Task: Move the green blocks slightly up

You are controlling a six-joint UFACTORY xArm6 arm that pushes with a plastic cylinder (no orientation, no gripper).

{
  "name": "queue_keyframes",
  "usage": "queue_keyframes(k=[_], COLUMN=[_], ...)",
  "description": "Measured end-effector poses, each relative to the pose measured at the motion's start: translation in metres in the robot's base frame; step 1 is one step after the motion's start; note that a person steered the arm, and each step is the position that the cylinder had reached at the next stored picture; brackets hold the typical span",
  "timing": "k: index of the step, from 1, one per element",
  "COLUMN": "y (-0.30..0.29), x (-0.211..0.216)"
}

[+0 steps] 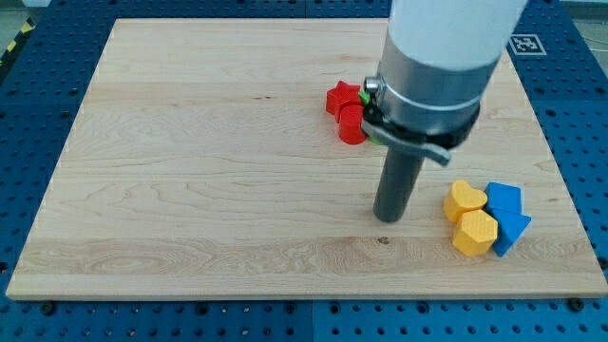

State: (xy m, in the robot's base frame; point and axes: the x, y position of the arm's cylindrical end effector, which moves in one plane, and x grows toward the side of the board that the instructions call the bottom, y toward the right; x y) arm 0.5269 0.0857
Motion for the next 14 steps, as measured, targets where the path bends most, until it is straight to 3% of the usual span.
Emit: queue_keyframes(k=[1,5,8,14], y=[-0.002,0.012,0.011,0.011], x=[-0.022,-0.022,-0.077,-0.113])
